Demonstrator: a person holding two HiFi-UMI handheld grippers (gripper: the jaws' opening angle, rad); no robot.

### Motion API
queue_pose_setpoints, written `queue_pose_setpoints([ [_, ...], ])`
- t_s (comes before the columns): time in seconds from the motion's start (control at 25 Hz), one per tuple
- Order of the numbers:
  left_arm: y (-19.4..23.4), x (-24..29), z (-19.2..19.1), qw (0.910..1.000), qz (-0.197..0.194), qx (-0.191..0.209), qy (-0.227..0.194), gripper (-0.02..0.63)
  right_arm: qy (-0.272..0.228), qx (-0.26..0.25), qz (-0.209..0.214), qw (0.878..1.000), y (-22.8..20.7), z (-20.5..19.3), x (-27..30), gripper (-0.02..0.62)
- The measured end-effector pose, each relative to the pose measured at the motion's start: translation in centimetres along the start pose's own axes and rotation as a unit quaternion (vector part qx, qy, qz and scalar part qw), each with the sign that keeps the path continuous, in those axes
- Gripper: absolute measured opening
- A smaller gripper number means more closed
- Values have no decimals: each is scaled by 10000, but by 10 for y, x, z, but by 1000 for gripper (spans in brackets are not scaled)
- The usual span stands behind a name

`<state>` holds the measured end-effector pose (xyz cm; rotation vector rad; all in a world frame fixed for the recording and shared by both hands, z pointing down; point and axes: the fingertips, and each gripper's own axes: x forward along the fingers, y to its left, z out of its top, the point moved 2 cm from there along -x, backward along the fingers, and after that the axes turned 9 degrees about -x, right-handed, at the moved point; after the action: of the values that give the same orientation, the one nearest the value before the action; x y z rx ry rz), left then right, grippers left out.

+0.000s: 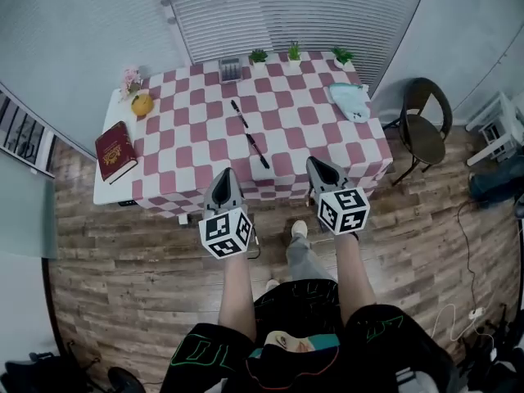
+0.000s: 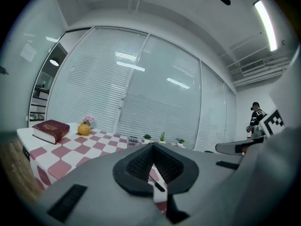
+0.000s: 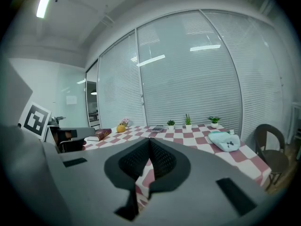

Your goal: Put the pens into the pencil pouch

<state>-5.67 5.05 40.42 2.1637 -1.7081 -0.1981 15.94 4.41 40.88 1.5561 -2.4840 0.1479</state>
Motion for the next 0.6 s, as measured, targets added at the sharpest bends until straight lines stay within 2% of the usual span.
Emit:
queue_pose_setpoints([
  [0.16,-6,53,12,9998,63,200,12,-5,-177,186,63,9997,-39,12,42,2],
  [0.32,-17,113,12,9995,99,288,112,-5,-95,322,102,9994,-82,11,86,2],
  [0.6,-38,202,-41,9974,14,266,670,-5,471,488,-288,9973,-172,-33,129,2],
])
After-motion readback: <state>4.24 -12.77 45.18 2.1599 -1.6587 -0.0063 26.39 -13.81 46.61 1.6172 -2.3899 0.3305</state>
